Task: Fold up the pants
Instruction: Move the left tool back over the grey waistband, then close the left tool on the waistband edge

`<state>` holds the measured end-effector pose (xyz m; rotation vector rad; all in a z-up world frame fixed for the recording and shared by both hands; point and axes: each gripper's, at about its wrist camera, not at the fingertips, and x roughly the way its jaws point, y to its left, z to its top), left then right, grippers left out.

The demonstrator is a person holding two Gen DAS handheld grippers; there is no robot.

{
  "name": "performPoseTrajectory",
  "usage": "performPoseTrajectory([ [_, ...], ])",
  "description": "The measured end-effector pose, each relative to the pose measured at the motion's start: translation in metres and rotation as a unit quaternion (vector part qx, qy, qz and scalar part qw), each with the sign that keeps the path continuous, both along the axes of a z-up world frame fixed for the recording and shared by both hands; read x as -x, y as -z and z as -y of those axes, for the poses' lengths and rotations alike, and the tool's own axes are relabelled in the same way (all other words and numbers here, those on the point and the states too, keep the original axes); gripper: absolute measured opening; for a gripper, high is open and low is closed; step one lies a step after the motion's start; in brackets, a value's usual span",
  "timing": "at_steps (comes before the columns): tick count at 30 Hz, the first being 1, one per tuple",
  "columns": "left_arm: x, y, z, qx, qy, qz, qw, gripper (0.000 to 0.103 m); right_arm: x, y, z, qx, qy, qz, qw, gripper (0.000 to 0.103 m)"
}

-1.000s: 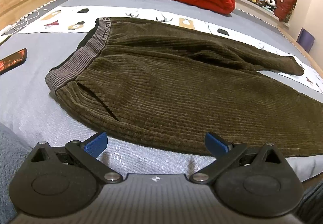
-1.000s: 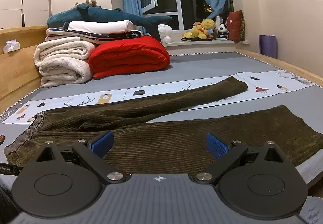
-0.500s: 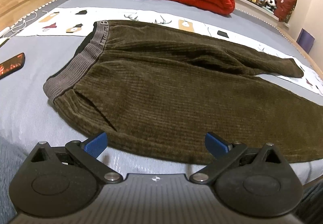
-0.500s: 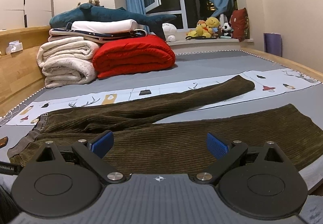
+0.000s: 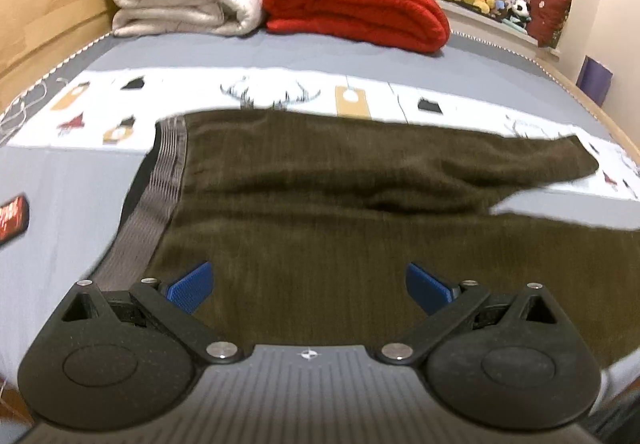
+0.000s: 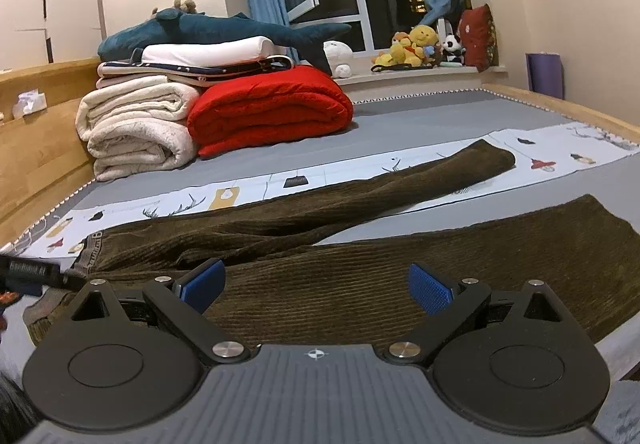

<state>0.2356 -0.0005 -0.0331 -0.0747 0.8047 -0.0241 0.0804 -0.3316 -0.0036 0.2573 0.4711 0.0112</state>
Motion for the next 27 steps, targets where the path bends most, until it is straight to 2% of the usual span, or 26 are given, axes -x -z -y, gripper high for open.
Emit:
performPoseTrajectory([
  [4, -0.052, -0.009, -0.021, -0.002, -0.009, 0.004, 1.0000, 0.103, -0.012, 0.002, 0.009, -0.027, 0.017, -0.013, 0.999, 0.098],
  [7, -0.106, -0.006, -0.052, 0.003, -0.039, -0.011, 0.9992, 0.103, -0.036, 0.008, 0.020, -0.053, 0.046, -0.028, 0.997, 0.098],
  [10, -0.161, 0.008, -0.095, 0.063, -0.074, -0.042, 0.9943, 0.103, -0.074, 0.015, 0.031, -0.065, 0.079, -0.030, 0.994, 0.098],
  [13, -0.207, 0.027, -0.138, 0.133, -0.122, -0.062, 0.9816, 0.103, -0.120, 0.018, 0.043, -0.064, 0.098, -0.032, 0.993, 0.098],
  [16, -0.246, 0.043, -0.166, 0.167, -0.148, -0.080, 0.9715, 0.102, -0.160, 0.025, 0.060, -0.082, 0.126, -0.036, 0.988, 0.098],
  [19, -0.265, 0.060, -0.185, 0.199, -0.159, -0.089, 0.9628, 0.103, -0.184, 0.039, 0.072, -0.113, 0.142, -0.066, 0.981, 0.097],
  [22, -0.274, 0.067, -0.187, 0.181, -0.154, -0.087, 0.9675, 0.103, -0.194, 0.049, 0.077, -0.150, 0.138, -0.093, 0.975, 0.097],
  [24, -0.275, 0.067, -0.186, 0.151, -0.146, -0.086, 0.9739, 0.103, -0.199, 0.052, 0.076, -0.154, 0.135, -0.100, 0.974, 0.097],
  [27, -0.271, 0.070, -0.202, 0.140, -0.168, -0.083, 0.9723, 0.102, -0.203, 0.053, 0.074, -0.147, 0.134, -0.099, 0.975, 0.097],
])
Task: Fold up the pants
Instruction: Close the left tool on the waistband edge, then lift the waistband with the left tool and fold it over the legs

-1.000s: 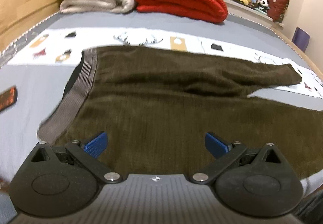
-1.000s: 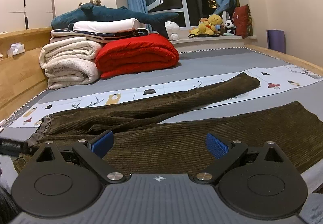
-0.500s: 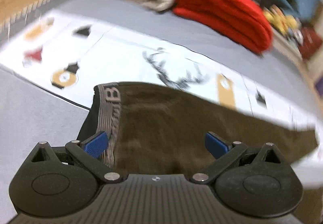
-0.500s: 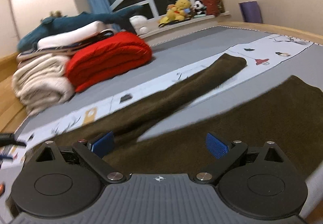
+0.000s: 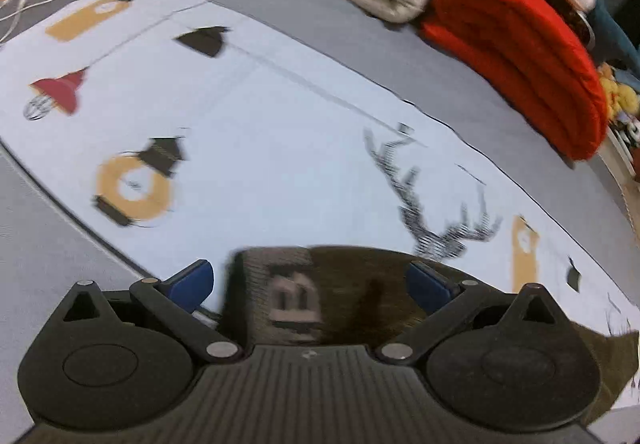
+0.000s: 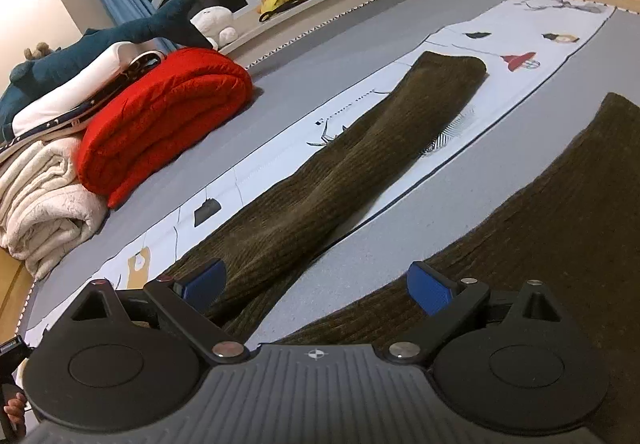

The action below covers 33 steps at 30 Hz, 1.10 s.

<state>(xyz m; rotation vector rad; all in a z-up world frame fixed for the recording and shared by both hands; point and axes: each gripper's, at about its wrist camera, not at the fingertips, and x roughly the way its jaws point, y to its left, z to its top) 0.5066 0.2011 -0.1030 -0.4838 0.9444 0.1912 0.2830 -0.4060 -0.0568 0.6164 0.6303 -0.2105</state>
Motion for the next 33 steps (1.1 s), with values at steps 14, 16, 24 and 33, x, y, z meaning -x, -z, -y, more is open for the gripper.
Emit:
performPoseTrajectory([
  [14, 0.017, -0.033, 0.020, 0.003, 0.027, 0.034, 0.9991, 0.045, 0.000, 0.004, 0.013, 0.002, 0.025, -0.024, 0.999, 0.097],
  [16, 0.043, -0.058, 0.031, -0.011, 0.061, 0.065, 0.9960, 0.044, 0.004, 0.001, 0.017, 0.008, 0.034, -0.020, 0.999, 0.096],
  [24, 0.217, -0.082, 0.046, -0.014, 0.132, 0.109, 0.9851, 0.040, 0.028, -0.003, 0.042, 0.005, 0.070, -0.009, 0.997, 0.096],
  [33, 0.319, -0.034, 0.069, -0.027, 0.121, 0.051, 0.9909, 0.086, 0.049, -0.003, 0.048, -0.042, 0.078, -0.004, 0.996, 0.096],
])
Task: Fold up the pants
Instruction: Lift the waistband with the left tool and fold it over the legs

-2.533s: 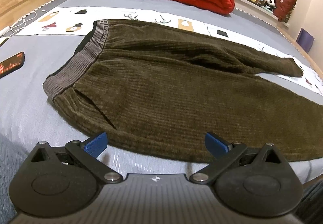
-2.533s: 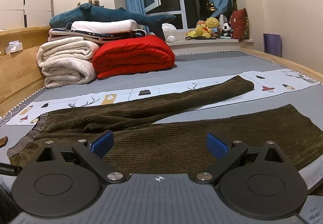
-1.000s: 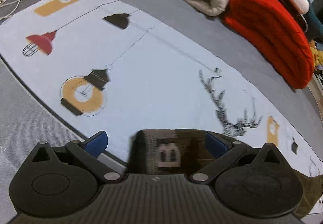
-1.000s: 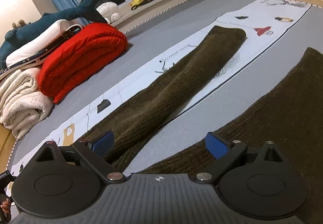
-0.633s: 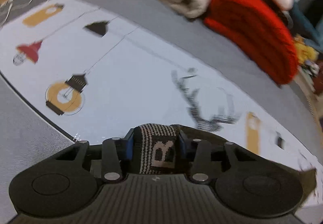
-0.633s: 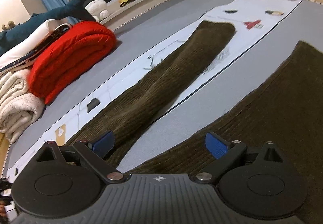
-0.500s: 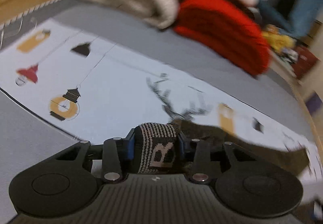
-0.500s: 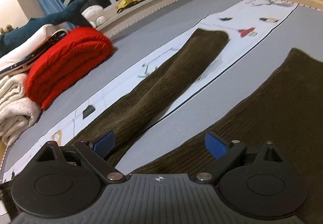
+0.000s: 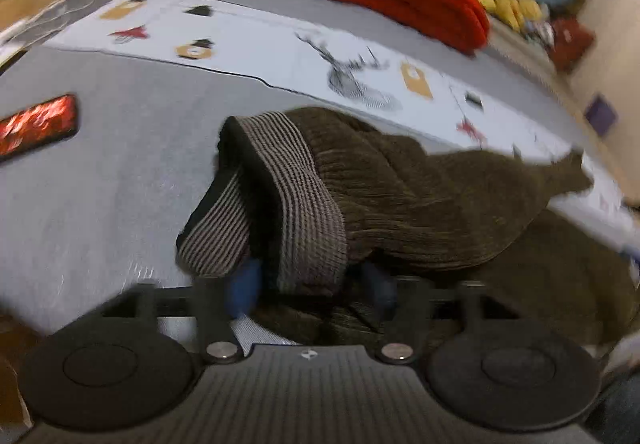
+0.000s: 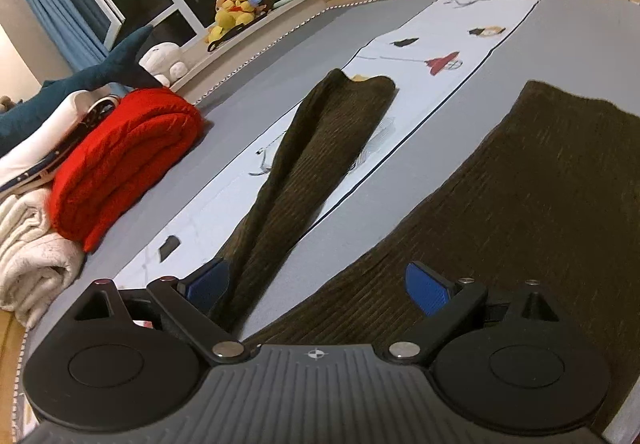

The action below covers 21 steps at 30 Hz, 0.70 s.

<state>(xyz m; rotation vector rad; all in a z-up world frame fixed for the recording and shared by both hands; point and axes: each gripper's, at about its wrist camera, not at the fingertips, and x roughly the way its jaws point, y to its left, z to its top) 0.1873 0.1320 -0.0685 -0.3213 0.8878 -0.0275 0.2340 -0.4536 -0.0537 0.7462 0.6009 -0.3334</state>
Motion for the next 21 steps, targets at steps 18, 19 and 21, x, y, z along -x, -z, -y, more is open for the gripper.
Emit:
performPoseTrajectory([
  [18, -0.067, 0.030, 0.024, 0.206, -0.048, -0.058, 0.9756, 0.091, -0.004, 0.010, -0.018, -0.102, -0.036, 0.002, 0.994, 0.095],
  [19, -0.077, 0.031, 0.027, 0.195, -0.049, -0.068, 0.9772, 0.092, -0.008, 0.009, -0.022, -0.081, -0.039, -0.001, 0.996, 0.095],
  [21, -0.087, 0.030, 0.030, 0.192, -0.046, -0.074, 0.9776, 0.097, -0.014, 0.007, -0.025, -0.062, -0.046, 0.001, 0.997, 0.095],
])
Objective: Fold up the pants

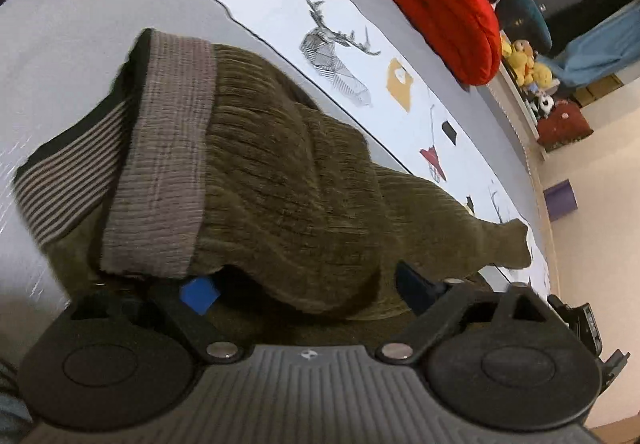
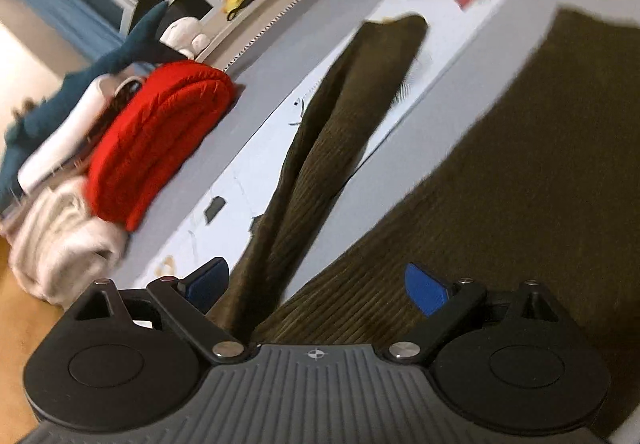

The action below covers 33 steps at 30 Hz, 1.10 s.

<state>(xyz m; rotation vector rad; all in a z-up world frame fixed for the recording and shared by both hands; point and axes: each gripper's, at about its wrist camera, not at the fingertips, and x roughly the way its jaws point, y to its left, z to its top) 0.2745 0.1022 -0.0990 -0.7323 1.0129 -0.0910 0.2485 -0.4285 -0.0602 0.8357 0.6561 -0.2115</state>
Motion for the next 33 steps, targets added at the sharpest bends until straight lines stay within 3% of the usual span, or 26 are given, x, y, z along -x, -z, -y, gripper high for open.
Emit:
performPoseTrajectory([
  [2, -0.003, 0.000, -0.002, 0.005, -0.016, -0.001, 0.9999, 0.097, -0.005, 0.000, 0.004, -0.010, 0.005, 0.004, 1.000, 0.095],
  [6, 0.005, 0.008, -0.018, 0.074, -0.076, -0.008, 0.9943, 0.096, -0.024, 0.000, 0.028, -0.060, 0.022, 0.021, 0.998, 0.096],
  [9, 0.001, 0.005, -0.022, 0.079, -0.085, -0.010, 0.9933, 0.096, -0.054, 0.002, 0.041, -0.073, 0.035, 0.029, 0.996, 0.096],
  [12, -0.002, 0.002, -0.021, 0.065, -0.078, -0.012, 0.9948, 0.096, -0.100, 0.006, 0.037, -0.057, 0.019, 0.013, 0.998, 0.095],
  [15, -0.003, 0.003, -0.013, 0.037, -0.073, -0.013, 0.9966, 0.096, -0.148, 0.010, 0.028, -0.005, 0.027, -0.010, 1.000, 0.092],
  [20, -0.006, -0.001, 0.009, -0.035, -0.042, 0.002, 0.9985, 0.097, -0.218, 0.035, 0.018, 0.072, 0.049, -0.095, 0.992, 0.087],
  [21, -0.007, -0.001, 0.012, -0.040, -0.034, 0.005, 0.9986, 0.096, -0.227, 0.040, 0.016, 0.083, 0.053, -0.110, 0.989, 0.081],
  [22, -0.009, -0.001, 0.015, -0.045, -0.024, 0.008, 0.9987, 0.093, -0.231, 0.044, 0.012, 0.101, 0.052, -0.129, 0.985, 0.065],
  [23, -0.011, -0.003, 0.018, -0.053, -0.015, 0.012, 0.9984, 0.074, -0.237, 0.043, 0.006, 0.137, 0.052, -0.158, 0.976, 0.034],
  [24, -0.013, -0.003, 0.020, -0.064, -0.004, 0.013, 0.9979, 0.058, -0.239, 0.039, 0.001, 0.156, 0.048, -0.163, 0.973, 0.028],
  [25, -0.015, -0.005, 0.020, -0.063, 0.002, 0.015, 0.9979, 0.050, -0.238, 0.030, 0.000, 0.158, 0.044, -0.153, 0.975, 0.020],
  [26, -0.017, -0.006, 0.017, -0.054, 0.002, 0.016, 0.9984, 0.036, -0.233, 0.021, 0.004, 0.156, 0.048, -0.146, 0.976, 0.018],
  [27, -0.018, -0.008, 0.012, -0.042, -0.001, 0.020, 0.9989, 0.030, -0.227, 0.012, 0.009, 0.149, 0.053, -0.141, 0.977, 0.017],
  [29, -0.019, -0.017, -0.002, -0.020, -0.016, 0.035, 0.9991, 0.025, -0.206, -0.016, 0.027, 0.117, 0.067, -0.116, 0.984, 0.016],
  [33, -0.010, -0.046, -0.016, -0.012, -0.035, 0.087, 0.9955, 0.021, -0.142, -0.074, 0.052, 0.088, 0.052, -0.054, 0.993, 0.015],
])
